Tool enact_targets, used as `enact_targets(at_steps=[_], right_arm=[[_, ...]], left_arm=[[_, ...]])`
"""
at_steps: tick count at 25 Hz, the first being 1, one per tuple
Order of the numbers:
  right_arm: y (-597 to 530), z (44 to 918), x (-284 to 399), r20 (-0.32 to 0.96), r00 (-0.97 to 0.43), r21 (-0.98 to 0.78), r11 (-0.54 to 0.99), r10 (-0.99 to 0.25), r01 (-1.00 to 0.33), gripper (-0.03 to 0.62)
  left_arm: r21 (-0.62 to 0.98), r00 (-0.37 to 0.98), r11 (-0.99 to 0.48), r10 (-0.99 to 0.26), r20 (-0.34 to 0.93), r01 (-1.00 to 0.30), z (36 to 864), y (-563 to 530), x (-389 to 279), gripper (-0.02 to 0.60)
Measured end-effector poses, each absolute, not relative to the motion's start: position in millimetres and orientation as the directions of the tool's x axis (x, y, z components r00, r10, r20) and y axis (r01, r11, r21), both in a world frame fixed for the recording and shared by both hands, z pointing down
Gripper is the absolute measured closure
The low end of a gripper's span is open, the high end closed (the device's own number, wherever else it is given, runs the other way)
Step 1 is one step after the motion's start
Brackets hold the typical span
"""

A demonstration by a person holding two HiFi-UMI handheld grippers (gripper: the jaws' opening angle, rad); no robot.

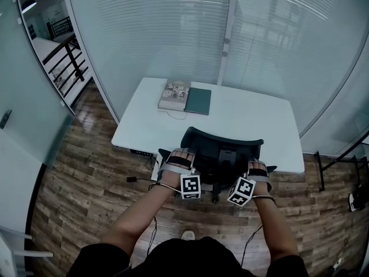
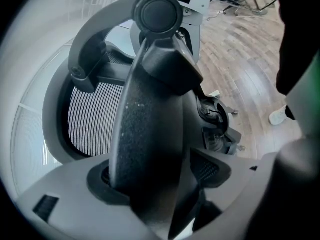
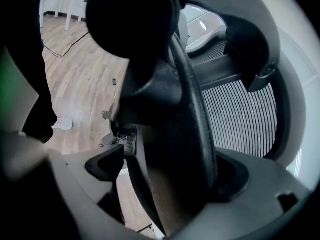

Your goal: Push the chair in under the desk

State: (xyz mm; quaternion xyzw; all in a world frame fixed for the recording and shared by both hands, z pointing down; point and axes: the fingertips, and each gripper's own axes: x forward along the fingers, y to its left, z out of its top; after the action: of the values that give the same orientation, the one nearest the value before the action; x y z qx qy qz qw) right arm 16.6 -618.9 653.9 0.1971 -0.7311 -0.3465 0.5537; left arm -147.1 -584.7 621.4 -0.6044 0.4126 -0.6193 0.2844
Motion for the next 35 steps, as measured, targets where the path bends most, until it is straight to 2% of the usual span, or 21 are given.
enact_targets(at_steps=[11,18,21,25,28,32,35], right_arm=[[-625,652,9,0.640,-0.328,0.751,0.656,-0.695,0.075,0.095],[-617,654,17,0.684,-0.314,0.716,0.688,-0.659,0.117,0.095],[-601,642,11,0.698,-0.365,0.688,0.718,-0.616,0.103,0.095],[-581,603,7,0.620,-0.476,0.714,0.700,-0.623,0.013,0.095],[-559,578,2,0.561,-0.549,0.720,0.692,-0.620,-0.046,0.095],[-529,546,-5,0.471,-0.658,0.633,0.745,-0.587,-0.211,0.099],[-515,517,-6,0.384,-0.724,0.565,0.766,-0.573,-0.307,0.162]], left_arm=[[-0.853,-0.110,-0.502,-0.848,0.518,-0.144,623,-587,-152,0.198],[-0.892,-0.058,-0.424,-0.898,0.437,-0.156,609,-580,-143,0.193],[-0.899,-0.040,-0.391,-0.913,0.406,-0.199,592,-562,-144,0.193],[-0.894,-0.005,-0.355,-0.929,0.371,-0.274,568,-543,-139,0.192],[-0.861,0.029,-0.326,-0.939,0.342,-0.392,549,-528,-134,0.192],[-0.694,0.092,-0.285,-0.949,0.302,-0.661,524,-508,-131,0.192],[-0.491,0.144,-0.244,-0.962,0.233,-0.836,498,-498,-128,0.201]])
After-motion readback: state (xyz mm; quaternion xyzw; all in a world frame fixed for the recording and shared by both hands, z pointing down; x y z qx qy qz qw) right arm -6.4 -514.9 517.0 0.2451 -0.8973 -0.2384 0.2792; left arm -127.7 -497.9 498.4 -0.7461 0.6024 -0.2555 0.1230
